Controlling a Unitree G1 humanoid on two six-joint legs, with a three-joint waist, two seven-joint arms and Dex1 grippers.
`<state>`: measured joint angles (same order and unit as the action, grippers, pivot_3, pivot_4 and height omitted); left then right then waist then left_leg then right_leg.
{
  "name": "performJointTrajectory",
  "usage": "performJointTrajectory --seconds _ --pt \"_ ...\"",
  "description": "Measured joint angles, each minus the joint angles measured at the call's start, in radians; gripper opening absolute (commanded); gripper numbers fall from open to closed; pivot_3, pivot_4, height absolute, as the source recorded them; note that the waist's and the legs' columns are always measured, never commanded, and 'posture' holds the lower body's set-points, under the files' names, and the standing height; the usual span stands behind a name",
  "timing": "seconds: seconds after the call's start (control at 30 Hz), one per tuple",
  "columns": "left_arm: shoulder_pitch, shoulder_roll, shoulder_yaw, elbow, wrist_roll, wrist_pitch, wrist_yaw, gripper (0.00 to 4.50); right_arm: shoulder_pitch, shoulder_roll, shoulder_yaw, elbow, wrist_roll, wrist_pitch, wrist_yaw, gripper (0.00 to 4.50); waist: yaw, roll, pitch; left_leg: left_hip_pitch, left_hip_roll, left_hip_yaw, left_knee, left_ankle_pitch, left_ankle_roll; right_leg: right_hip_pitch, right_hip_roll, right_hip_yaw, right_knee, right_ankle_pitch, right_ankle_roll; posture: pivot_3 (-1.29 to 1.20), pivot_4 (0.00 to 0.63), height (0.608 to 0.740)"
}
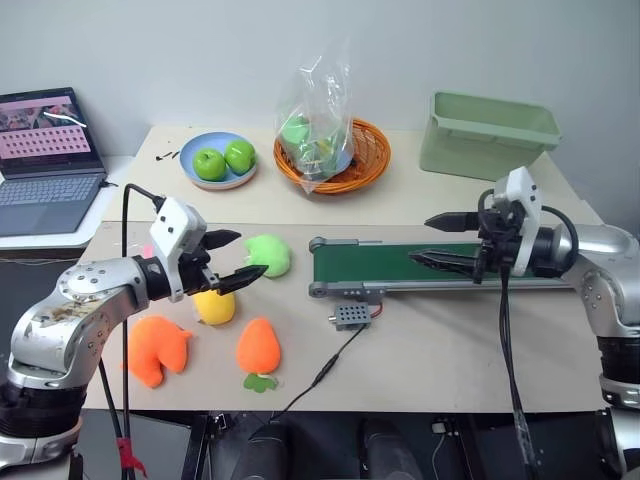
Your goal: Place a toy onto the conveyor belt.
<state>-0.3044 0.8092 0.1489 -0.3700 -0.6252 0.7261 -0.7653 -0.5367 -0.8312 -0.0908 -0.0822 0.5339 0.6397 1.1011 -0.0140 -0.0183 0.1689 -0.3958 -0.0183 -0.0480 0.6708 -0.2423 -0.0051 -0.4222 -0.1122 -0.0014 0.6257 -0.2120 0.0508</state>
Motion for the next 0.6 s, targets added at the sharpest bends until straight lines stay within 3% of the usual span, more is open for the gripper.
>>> performJointTrajectory --seconds 0.23,0.6 --pt "-0.004 -0.039 0.043 0.028 -0.004 -0.005 0.034 4.41 -0.004 -0.021 0.039 -0.043 0.037 0.028 0.086 4.50 -0.003 0.000 0.000 0.001 0.000 0.000 0.000 0.000 0.000 0.000 0.000 0.001 0.000 0.000 0.000 0.00 0.150 0.740" --pt "0.134 -0.080 0.359 0.103 -0.022 -0.012 0.168 4.41 -0.096 0.005 0.138 0.007 0.020 0.016 0.167 4.50 -0.002 -0.001 0.000 0.003 0.000 0.001 0.000 0.000 0.000 0.000 0.000 0.003 0.001 0.000 0.000 0.00 0.150 0.740"
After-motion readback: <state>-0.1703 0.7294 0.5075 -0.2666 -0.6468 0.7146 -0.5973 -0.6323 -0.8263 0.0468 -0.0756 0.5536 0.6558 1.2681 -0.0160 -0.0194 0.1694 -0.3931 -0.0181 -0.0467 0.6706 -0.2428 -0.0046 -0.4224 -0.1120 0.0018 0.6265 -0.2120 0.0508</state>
